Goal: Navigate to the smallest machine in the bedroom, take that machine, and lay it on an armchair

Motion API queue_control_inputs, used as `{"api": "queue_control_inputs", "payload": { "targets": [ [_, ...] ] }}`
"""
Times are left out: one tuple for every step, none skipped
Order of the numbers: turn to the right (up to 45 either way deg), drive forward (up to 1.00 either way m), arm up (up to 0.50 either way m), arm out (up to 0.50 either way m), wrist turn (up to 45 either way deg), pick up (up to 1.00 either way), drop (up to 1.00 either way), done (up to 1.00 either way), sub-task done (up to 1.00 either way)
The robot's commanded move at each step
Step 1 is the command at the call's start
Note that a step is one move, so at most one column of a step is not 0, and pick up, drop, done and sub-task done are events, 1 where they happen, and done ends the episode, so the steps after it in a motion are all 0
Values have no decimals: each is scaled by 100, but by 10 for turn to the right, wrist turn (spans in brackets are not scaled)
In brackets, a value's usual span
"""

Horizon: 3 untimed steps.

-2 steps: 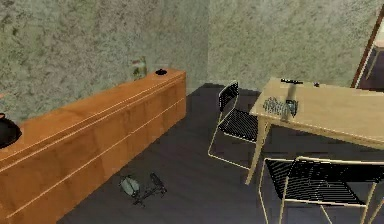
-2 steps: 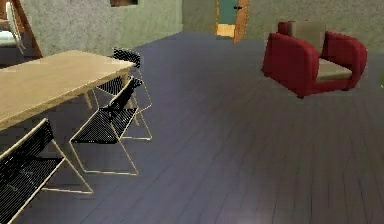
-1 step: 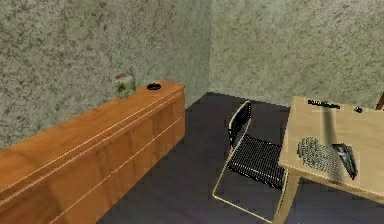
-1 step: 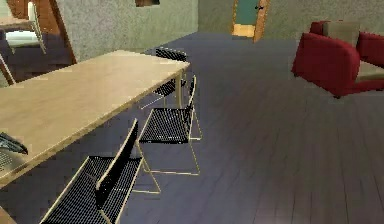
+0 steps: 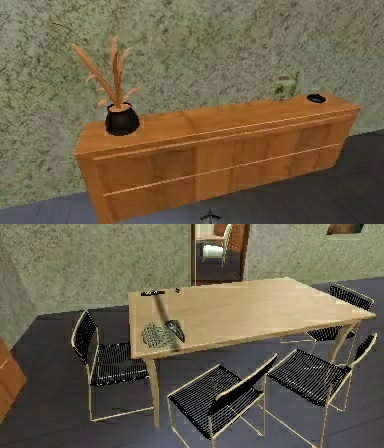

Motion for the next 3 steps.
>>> {"api": "queue_control_inputs", "payload": {
  "targets": [
    [390,0,0,0,0,0,0,0,0],
    [0,70,0,0,0,0,0,0,0],
    [0,0,50,0,0,0,0,0,0]
  ]
}}
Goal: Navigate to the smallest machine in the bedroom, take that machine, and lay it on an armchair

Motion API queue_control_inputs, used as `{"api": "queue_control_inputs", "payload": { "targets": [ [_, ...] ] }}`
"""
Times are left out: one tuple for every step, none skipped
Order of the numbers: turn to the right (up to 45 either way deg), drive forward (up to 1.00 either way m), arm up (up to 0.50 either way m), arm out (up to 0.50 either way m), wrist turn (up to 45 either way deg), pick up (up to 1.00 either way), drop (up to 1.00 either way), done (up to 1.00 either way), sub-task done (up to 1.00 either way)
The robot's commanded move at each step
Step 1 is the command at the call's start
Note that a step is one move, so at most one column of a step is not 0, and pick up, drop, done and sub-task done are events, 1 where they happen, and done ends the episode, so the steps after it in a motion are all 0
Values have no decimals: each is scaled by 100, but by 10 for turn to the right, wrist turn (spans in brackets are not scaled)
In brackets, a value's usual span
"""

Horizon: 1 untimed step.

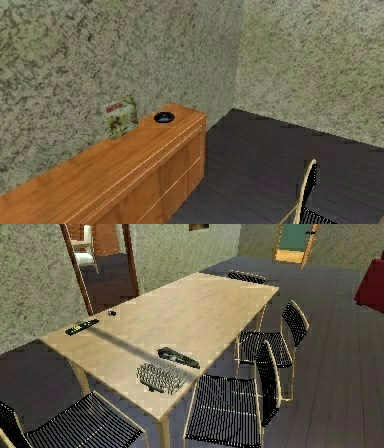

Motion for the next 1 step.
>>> {"api": "queue_control_inputs", "payload": {
  "targets": [
    [0,0,38,0,0,0,0,0,0]
  ]
}}
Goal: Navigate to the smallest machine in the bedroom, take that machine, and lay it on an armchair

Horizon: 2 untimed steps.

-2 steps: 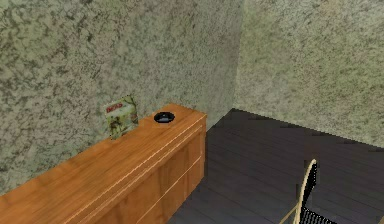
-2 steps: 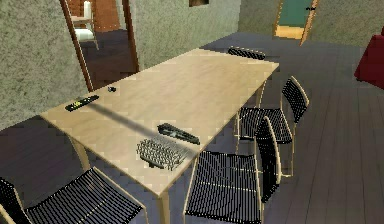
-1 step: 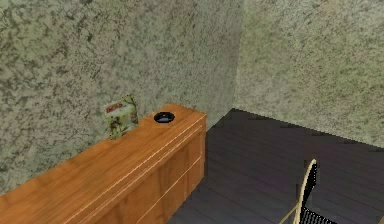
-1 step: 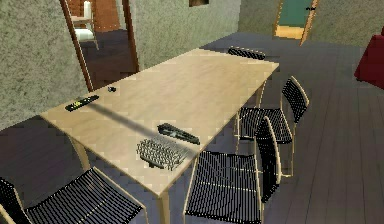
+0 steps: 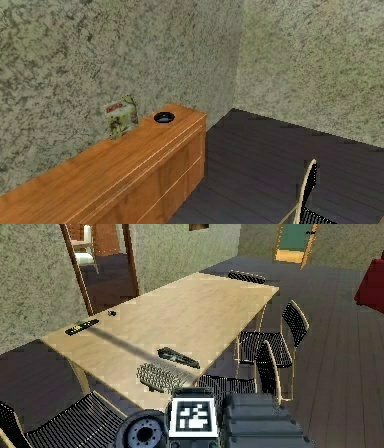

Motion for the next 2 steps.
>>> {"api": "queue_control_inputs", "payload": {
  "targets": [
    [0,0,0,26,0,0,0,0,0],
    [0,0,0,0,450,0,0,0,0]
  ]
}}
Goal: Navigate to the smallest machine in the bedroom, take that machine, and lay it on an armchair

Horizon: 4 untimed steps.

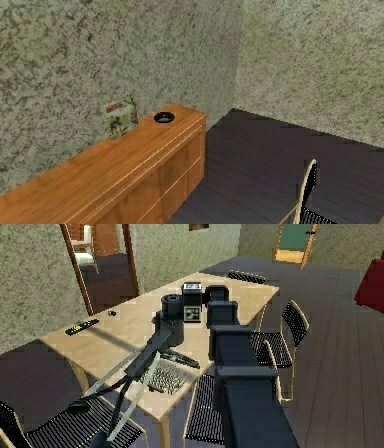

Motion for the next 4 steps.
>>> {"api": "queue_control_inputs", "payload": {
  "targets": [
    [0,0,0,0,450,0,0,0,0],
    [0,0,0,0,450,0,0,0,0],
    [0,0,0,0,300,0,0,0,0],
    [0,0,-28,0,0,0,0,0,0]
  ]
}}
